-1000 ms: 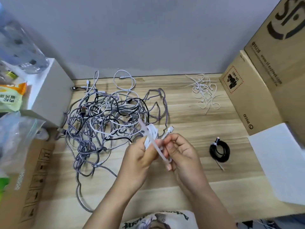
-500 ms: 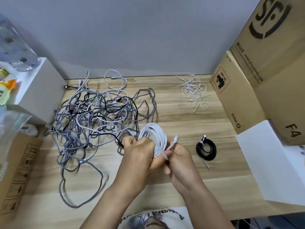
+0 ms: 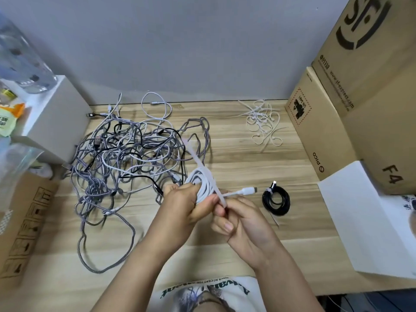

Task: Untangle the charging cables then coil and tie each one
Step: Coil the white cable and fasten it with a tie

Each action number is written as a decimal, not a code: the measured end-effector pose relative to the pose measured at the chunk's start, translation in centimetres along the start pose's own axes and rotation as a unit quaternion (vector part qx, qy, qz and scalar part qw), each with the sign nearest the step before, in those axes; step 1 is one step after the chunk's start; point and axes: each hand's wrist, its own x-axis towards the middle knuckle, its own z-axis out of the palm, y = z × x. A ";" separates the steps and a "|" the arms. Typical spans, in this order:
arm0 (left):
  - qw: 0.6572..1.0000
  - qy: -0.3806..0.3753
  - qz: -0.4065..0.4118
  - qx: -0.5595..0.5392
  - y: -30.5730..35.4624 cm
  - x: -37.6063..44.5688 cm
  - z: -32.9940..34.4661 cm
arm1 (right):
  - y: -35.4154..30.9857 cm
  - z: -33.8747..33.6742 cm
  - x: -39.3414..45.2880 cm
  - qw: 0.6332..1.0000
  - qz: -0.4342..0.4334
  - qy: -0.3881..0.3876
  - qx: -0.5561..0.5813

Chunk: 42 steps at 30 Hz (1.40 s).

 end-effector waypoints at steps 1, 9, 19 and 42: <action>1.000 -0.001 -0.004 0.007 -0.2 0.1 0.0 | -0.1 0.1 -0.1 1.000 0.004 -0.004 0.009; 1.000 -0.002 -0.017 0.022 0.2 0.4 0.0 | 1.2 -0.1 0.4 0.980 0.038 -0.016 0.197; 0.999 0.042 0.002 -0.007 0.8 0.3 -0.4 | 0.8 0.0 -0.2 0.975 0.038 -0.106 0.193; 0.998 0.067 -0.011 -0.003 1.1 -0.9 -1.9 | 0.7 0.4 -1.8 0.947 -0.028 -0.019 -0.319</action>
